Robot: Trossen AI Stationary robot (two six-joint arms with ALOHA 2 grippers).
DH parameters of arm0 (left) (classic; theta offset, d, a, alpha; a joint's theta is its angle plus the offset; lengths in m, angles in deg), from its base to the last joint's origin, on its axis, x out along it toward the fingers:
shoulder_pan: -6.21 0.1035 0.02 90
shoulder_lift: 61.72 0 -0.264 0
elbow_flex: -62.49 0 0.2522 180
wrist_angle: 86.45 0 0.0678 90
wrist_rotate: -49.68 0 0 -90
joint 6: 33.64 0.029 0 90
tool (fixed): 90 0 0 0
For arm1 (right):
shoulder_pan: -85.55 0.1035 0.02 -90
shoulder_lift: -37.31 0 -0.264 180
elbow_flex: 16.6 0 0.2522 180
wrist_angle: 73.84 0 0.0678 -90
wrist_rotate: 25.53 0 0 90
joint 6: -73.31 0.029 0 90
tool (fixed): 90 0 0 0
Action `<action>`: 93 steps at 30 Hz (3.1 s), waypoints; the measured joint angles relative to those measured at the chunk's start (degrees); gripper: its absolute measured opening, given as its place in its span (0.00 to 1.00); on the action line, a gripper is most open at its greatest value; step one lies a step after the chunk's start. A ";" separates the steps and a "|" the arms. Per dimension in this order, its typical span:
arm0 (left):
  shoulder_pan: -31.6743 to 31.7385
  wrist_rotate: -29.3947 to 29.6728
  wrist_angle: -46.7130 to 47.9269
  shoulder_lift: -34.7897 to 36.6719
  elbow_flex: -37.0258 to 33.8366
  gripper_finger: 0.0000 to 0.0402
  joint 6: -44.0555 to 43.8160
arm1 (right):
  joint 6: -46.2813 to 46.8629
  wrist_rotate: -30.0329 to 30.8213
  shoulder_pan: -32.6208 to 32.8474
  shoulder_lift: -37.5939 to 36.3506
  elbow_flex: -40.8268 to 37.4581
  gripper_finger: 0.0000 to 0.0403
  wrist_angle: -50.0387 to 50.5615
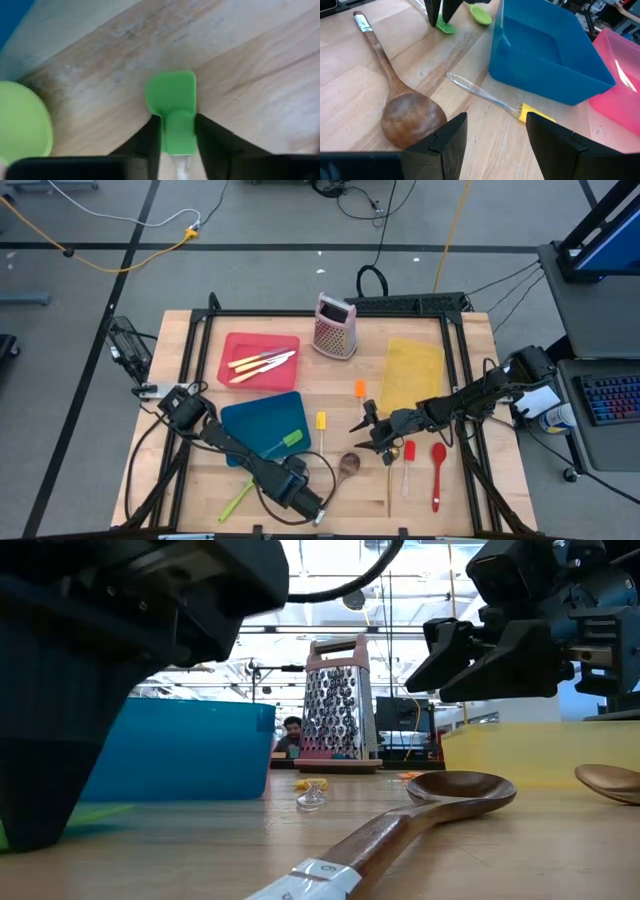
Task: Pick & Place Kitchen Items
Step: Put the green spatula into the blue bin
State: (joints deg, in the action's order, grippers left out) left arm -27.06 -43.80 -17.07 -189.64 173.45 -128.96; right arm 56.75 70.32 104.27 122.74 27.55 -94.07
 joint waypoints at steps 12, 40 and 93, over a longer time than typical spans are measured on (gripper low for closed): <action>2.29 -2.39 0.74 -0.11 0.03 0.01 -0.41 | -0.66 0.00 0.02 0.00 0.00 0.49 -0.04; 3.47 -15.26 11.84 -0.67 2.46 0.35 2.61 | -2.14 0.00 0.02 0.00 0.02 0.49 -0.48; -1.81 -13.68 12.01 -0.88 2.12 0.08 -13.16 | -2.14 -0.09 0.01 0.00 0.04 0.49 -1.23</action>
State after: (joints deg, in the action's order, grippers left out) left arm -28.87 -57.48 -5.07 -190.53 175.57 -142.12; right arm 54.61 70.23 104.27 122.74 27.59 -95.31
